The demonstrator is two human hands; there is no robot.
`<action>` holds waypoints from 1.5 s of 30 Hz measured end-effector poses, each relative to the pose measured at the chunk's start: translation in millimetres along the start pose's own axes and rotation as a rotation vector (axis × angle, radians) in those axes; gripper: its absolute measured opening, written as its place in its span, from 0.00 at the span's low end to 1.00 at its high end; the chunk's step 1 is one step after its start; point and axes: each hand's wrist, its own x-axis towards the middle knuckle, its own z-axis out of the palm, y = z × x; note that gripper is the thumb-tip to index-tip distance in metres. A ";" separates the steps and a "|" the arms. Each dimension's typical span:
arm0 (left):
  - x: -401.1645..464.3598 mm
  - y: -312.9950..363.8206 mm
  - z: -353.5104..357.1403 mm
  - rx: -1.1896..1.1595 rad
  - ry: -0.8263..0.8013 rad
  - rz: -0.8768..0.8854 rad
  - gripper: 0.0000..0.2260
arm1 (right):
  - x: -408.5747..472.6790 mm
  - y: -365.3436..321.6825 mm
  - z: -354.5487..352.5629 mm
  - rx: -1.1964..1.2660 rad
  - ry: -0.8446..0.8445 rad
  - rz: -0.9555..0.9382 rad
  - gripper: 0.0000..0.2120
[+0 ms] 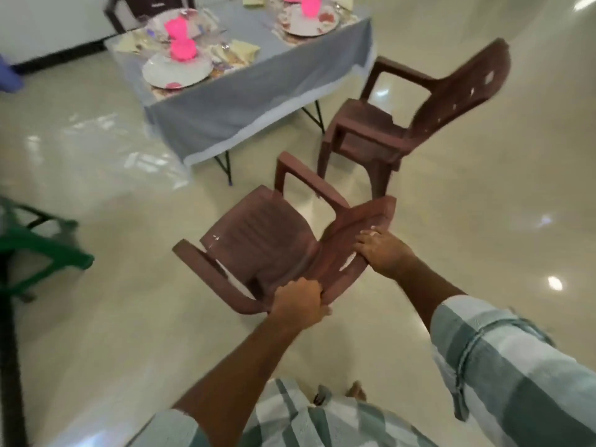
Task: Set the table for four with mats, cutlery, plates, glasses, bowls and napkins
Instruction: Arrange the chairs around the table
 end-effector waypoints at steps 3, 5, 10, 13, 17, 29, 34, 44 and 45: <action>-15.8 17.8 8.6 0.055 0.047 -0.117 0.16 | 1.3 20.8 2.9 -0.040 0.031 0.008 0.10; -17.7 21.2 4.2 0.065 0.068 -0.130 0.16 | 3.1 26.7 6.2 -0.026 0.047 0.013 0.10; -8.9 12.9 -12.9 0.173 0.104 -0.089 0.23 | 17.2 39.0 -4.7 0.058 0.099 0.038 0.05; 0.5 5.3 -20.1 0.233 0.118 -0.104 0.23 | 33.5 39.2 -11.9 0.068 0.070 0.060 0.07; 15.5 -28.3 -30.4 0.196 0.120 -0.178 0.22 | 63.9 30.0 -19.3 0.014 0.023 0.070 0.11; 101.1 -160.9 -101.9 0.078 0.172 -0.278 0.19 | 189.6 41.7 -46.8 0.097 0.030 0.048 0.20; 138.5 -186.3 -121.7 0.077 0.202 -0.246 0.20 | 237.1 76.2 -56.3 0.212 0.018 0.029 0.21; 158.2 -224.2 -143.6 0.043 0.215 -0.262 0.19 | 287.1 72.7 -73.2 0.293 -0.047 0.045 0.19; 157.6 -223.8 -141.9 0.032 0.227 -0.273 0.19 | 288.1 71.3 -72.8 0.291 -0.045 0.041 0.18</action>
